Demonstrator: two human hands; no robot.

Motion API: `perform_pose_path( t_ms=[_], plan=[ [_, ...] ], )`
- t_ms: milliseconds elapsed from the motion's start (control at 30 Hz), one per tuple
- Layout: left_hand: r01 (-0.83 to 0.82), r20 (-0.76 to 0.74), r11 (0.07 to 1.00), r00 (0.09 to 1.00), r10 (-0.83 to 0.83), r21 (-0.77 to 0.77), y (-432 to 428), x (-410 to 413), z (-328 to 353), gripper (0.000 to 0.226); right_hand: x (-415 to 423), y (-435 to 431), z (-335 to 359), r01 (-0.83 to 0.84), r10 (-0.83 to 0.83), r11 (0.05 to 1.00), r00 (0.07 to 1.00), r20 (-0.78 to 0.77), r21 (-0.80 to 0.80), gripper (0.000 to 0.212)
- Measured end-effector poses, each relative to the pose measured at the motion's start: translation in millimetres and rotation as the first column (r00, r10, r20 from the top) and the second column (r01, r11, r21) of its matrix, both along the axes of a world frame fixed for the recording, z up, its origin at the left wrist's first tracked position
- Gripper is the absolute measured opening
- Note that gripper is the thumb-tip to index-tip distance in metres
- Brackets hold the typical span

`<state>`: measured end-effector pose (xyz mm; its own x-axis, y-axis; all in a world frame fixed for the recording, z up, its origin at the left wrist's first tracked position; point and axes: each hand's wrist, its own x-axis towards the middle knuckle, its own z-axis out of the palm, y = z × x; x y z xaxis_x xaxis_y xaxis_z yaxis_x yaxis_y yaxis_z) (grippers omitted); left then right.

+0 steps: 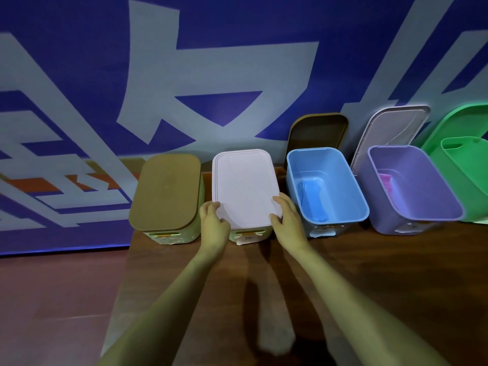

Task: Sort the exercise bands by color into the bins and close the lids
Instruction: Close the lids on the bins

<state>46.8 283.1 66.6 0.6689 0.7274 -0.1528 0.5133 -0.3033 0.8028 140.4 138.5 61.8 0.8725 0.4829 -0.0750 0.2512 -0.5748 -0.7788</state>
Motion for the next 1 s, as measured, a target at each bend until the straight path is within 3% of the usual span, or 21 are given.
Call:
perform_pose_path(
  t_ms=[167, 267, 333, 633, 833, 1000],
  plan=[
    [0.135, -0.107, 0.981, 0.987, -0.12, 0.14, 8, 8, -5, 0.046, 6, 4, -3, -0.019, 0.016, 0.992, 1.0, -0.023, -0.128, 0.046],
    [0.258, -0.284, 0.89, 0.946, -0.155, 0.376, 14, 20, -10, 0.049, 12, 9, -3, -0.046, 0.056, 0.976, 0.998, 0.039, -0.211, 0.047],
    [0.341, -0.374, 0.835, 0.91, -0.178, 0.433, 18, 30, -8, 0.049, 20, 15, -2, -0.081, 0.104, 0.965, 0.992, 0.076, -0.251, 0.048],
    [0.516, -0.428, 0.622, 0.852, -0.302, 0.589, 50, 83, -10, 0.037, 81, 57, 3, -0.169, 0.273, 0.856, 0.951, 0.149, -0.488, 0.051],
    [0.484, -0.408, 0.601, 0.872, -0.271, 0.635, 61, 100, -24, 0.052, 114, 82, -1, -0.176, 0.319, 0.824, 0.93, 0.183, -0.539, 0.053],
    [0.528, -0.519, 0.645, 0.823, -0.23, 0.552, 57, 101, -31, 0.072, 115, 85, -15, -0.142, 0.277, 0.865, 0.935, 0.221, -0.482, 0.056]
  ],
)
